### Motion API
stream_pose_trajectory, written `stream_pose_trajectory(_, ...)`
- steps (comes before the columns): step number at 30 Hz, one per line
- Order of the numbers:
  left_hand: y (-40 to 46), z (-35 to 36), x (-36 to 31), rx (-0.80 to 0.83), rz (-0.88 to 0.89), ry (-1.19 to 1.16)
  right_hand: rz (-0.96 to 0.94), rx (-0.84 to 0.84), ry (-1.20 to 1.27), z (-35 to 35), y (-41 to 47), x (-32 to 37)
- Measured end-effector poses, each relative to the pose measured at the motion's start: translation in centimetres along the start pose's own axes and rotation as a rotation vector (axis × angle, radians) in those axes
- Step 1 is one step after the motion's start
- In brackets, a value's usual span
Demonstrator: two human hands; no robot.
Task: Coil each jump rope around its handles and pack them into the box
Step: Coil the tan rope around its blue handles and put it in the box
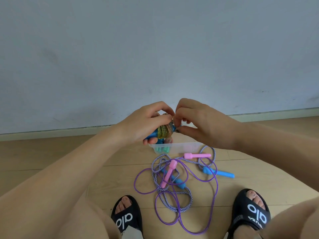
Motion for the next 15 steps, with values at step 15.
stream_pose_trajectory(15, 2.1, 1.7, 0.2, -0.109, -0.155, -0.198, 0.264, -0.058, 0.115, 0.5, 0.3, 0.7)
Point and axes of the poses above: each hand's wrist, its own y-axis towards the middle knuckle, its own z-axis out of the palm, x = y × z, the point moved 1 cm from there along y, towards the middle knuckle, and after that the axes turned 10 degrees about y, right-handed, at the moved point
